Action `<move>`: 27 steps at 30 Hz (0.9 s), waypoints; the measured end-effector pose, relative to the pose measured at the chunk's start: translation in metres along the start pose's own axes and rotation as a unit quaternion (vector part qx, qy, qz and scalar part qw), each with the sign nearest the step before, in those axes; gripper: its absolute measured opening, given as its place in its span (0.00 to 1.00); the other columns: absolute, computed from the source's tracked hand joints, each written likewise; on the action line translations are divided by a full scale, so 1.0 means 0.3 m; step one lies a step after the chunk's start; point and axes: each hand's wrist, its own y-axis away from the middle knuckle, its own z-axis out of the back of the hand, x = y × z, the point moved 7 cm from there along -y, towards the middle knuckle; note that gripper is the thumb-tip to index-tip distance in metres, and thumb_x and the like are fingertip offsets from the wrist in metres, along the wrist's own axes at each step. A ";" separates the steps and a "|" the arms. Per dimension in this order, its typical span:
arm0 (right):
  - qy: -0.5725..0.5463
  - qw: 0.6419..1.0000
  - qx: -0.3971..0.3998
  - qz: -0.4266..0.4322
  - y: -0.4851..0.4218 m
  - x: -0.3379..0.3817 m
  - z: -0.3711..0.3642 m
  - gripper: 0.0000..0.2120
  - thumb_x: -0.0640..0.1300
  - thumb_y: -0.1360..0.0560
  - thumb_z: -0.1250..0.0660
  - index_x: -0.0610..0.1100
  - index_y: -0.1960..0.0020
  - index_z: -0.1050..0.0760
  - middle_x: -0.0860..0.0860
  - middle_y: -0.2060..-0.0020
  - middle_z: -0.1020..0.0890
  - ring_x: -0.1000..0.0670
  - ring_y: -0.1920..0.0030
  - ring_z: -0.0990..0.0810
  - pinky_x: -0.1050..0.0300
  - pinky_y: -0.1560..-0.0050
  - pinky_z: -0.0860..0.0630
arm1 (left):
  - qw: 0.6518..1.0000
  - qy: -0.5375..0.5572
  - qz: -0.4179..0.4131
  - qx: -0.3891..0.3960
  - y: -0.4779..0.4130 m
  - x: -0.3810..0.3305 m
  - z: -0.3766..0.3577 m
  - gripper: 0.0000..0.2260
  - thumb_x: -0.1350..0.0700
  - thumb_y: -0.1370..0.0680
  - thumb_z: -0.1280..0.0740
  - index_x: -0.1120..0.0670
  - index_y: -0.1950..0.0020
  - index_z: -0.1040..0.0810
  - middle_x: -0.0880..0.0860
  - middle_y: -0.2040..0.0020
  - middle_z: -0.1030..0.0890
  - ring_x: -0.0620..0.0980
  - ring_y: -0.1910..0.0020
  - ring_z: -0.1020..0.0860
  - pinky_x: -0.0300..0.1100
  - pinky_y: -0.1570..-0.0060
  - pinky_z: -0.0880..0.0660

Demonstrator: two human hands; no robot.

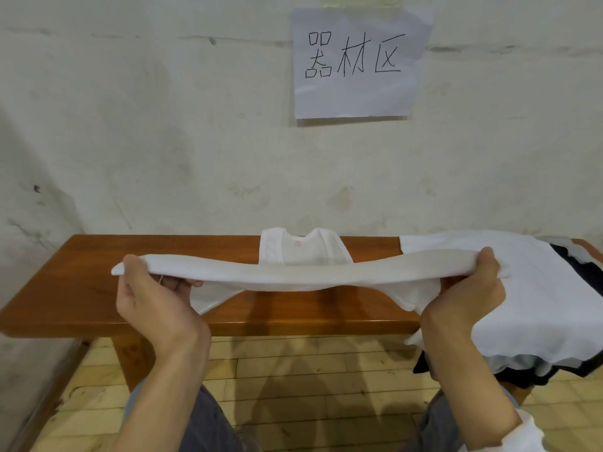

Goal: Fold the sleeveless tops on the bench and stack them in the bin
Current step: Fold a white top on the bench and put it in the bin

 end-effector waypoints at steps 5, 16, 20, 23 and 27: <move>0.025 0.999 0.021 -0.003 -0.010 -0.032 -0.025 0.10 0.48 0.21 0.41 0.49 0.60 0.28 0.56 0.67 0.27 0.62 0.71 0.24 0.69 0.71 0.29 | 1.000 -0.014 0.011 0.008 -0.009 0.035 -0.014 0.08 0.50 0.19 0.41 0.50 0.55 0.27 0.45 0.64 0.25 0.40 0.66 0.23 0.35 0.67 0.26; 0.132 0.988 0.060 -0.059 -0.147 -0.275 -0.152 0.13 0.52 0.20 0.41 0.50 0.61 0.29 0.53 0.63 0.23 0.53 0.60 0.22 0.61 0.60 0.27 | 0.992 -0.084 0.084 0.033 -0.142 0.275 -0.102 0.10 0.55 0.20 0.41 0.56 0.55 0.23 0.54 0.65 0.20 0.48 0.71 0.22 0.39 0.68 0.22; 0.151 0.982 0.074 -0.089 -0.256 -0.404 -0.302 0.13 0.50 0.19 0.42 0.42 0.50 0.25 0.51 0.60 0.20 0.50 0.57 0.19 0.57 0.56 0.22 | 0.989 -0.072 0.123 0.030 -0.261 0.393 -0.231 0.09 0.59 0.21 0.43 0.59 0.57 0.26 0.56 0.67 0.21 0.51 0.74 0.23 0.39 0.73 0.26; 0.183 0.969 0.114 -0.124 -0.308 -0.536 -0.400 0.23 0.56 0.18 0.48 0.39 0.50 0.24 0.49 0.62 0.19 0.49 0.59 0.20 0.47 0.43 0.24 | 0.980 -0.074 0.184 0.022 -0.360 0.549 -0.300 0.10 0.57 0.21 0.45 0.60 0.56 0.28 0.57 0.67 0.23 0.51 0.75 0.22 0.39 0.74 0.27; 0.314 0.925 0.197 -0.089 -0.271 -0.688 -0.399 0.23 0.52 0.18 0.48 0.36 0.34 0.31 0.48 0.47 0.27 0.50 0.48 0.29 0.57 0.45 0.32 | 0.954 -0.195 0.218 0.068 -0.387 0.760 -0.290 0.12 0.51 0.19 0.46 0.58 0.48 0.29 0.56 0.59 0.23 0.54 0.62 0.22 0.44 0.65 0.26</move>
